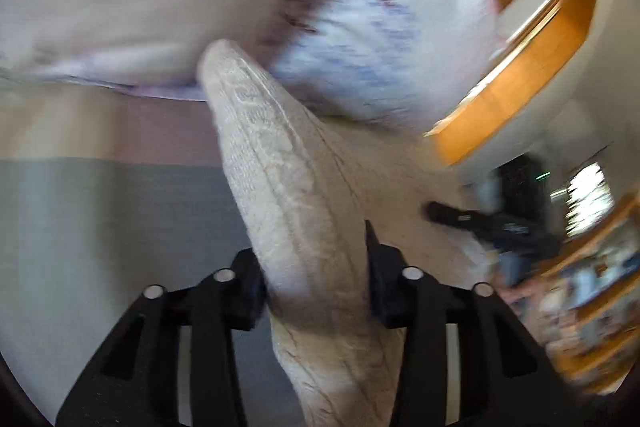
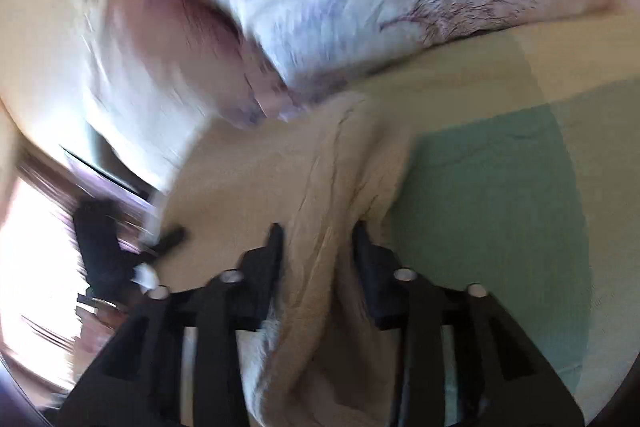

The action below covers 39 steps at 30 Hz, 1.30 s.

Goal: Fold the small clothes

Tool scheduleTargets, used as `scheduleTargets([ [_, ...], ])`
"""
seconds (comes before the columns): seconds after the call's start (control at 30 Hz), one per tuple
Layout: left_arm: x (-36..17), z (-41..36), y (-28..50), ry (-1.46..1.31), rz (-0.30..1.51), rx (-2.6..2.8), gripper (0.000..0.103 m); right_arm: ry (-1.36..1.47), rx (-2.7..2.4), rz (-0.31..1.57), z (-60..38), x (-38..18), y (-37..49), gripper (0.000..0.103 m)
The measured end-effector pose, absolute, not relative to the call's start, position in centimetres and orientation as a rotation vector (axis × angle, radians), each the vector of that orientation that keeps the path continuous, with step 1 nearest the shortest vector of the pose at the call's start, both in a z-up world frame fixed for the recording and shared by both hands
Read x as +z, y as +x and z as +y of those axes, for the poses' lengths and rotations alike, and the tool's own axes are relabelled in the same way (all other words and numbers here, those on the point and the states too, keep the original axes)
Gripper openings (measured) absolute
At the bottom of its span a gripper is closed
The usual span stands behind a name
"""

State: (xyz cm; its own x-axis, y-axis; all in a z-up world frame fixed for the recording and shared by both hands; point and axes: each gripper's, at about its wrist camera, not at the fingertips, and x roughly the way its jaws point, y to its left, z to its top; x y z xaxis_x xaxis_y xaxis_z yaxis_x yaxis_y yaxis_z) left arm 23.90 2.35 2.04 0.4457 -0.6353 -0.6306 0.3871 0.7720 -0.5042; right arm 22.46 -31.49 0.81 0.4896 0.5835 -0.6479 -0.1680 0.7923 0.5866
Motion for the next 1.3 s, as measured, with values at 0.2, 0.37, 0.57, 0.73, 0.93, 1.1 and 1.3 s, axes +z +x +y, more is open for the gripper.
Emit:
scheduleTargets([
  [0.2, 3.9, 8.0, 18.5, -0.181, 0.799, -0.442, 0.081, 0.602, 0.594, 0.685, -31.9, 5.7, 15.1, 0.08],
  [0.37, 4.4, 6.8, 14.9, -0.152, 0.818, -0.355, 0.101, 0.444, 0.496, 0.884, -27.1, 2.0, 16.2, 0.08],
  [0.57, 2.8, 3.5, 11.3, -0.007, 0.881, -0.19, 0.101, 0.457, 0.409, 0.802, -27.8, 3.0, 12.7, 0.088],
  [0.73, 0.9, 1.5, 10.4, 0.034, 0.924, -0.188, 0.101, 0.203, 0.136, 0.845, -25.3, 1.9, 8.7, 0.102],
  [0.93, -0.8, -0.3, 11.0, 0.094, 0.983, -0.146, 0.101, 0.12, 0.053, 0.942, -23.9, -1.2, 8.8, 0.102],
  [1.1, -1.3, -0.4, 11.0, 0.102, 0.983, -0.104, 0.101, 0.036, 0.021, 0.946, -22.7, -1.7, 9.0, 0.102],
  [1.3, -1.3, -0.2, 10.8, 0.079, 0.949, -0.08, 0.101, 0.026, 0.033, 0.945, -22.9, -1.5, 8.7, 0.102],
])
